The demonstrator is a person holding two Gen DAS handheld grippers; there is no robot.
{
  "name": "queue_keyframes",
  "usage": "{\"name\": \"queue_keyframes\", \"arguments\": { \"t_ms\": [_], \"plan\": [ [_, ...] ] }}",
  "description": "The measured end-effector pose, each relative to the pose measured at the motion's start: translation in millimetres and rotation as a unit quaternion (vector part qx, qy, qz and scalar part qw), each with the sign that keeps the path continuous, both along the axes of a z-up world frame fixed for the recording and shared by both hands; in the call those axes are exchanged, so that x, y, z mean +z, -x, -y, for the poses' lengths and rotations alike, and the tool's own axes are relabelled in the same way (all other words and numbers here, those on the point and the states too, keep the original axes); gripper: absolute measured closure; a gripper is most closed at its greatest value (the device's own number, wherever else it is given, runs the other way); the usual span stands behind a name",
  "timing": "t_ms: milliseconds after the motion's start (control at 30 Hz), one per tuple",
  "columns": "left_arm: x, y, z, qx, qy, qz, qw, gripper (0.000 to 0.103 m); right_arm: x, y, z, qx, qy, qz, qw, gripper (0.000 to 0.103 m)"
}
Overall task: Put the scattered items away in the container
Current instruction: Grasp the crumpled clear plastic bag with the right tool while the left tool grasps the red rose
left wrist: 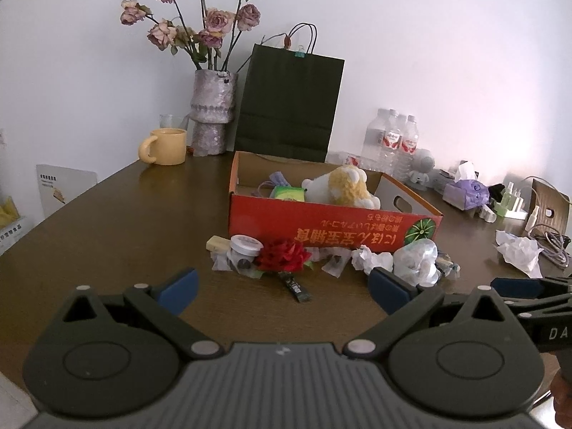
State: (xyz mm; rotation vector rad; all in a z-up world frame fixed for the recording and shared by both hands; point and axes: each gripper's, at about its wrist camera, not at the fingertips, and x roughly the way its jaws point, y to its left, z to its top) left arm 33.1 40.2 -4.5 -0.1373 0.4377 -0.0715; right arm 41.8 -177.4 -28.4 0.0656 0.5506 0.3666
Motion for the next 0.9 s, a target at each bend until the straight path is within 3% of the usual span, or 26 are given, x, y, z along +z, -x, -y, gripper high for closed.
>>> {"name": "queue_keyframes", "arguments": {
  "t_ms": [900],
  "plan": [
    [-4.7, -14.1, 1.0, -0.006, -0.006, -0.022, 0.9997, 0.0, -7.1, -16.8, 18.2, -0.017, 0.012, -0.002, 1.0, 0.003]
  ]
}}
